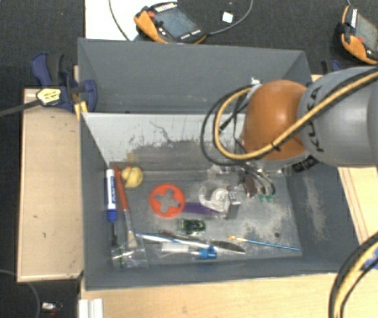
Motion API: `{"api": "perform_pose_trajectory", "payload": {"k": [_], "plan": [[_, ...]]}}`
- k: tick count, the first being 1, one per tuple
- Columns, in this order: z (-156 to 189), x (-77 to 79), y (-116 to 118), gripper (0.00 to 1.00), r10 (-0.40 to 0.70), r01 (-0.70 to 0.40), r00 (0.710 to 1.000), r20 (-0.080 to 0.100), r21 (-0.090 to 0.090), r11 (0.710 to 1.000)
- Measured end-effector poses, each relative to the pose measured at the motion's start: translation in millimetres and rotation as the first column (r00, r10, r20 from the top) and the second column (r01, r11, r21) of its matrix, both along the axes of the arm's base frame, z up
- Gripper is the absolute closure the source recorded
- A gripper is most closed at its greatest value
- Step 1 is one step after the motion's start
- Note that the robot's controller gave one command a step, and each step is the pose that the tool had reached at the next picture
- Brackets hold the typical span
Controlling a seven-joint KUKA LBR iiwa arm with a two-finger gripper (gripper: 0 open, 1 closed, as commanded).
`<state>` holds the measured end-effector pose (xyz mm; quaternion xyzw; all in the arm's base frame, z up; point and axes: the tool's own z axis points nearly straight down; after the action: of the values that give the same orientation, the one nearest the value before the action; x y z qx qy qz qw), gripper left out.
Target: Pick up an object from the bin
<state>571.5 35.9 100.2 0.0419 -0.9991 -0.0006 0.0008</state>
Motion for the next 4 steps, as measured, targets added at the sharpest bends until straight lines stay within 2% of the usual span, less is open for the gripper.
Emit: {"api": "perform_pose_trajectory", "payload": {"k": [1,2,3,4], "plan": [[-30.2,-0.8,11.2,0.00,0.139,-0.139,0.990,0.024,-0.001,0.990],[-28.9,-3.8,16.5,1.00,-0.029,0.029,1.000,0.007,0.002,1.000],[-28.8,-3.8,16.5,1.00,-0.029,0.029,1.000,0.007,0.002,1.000],[4.1,-7.0,16.2,1.00,-0.030,0.030,1.000,-0.004,0.001,1.000]]}}
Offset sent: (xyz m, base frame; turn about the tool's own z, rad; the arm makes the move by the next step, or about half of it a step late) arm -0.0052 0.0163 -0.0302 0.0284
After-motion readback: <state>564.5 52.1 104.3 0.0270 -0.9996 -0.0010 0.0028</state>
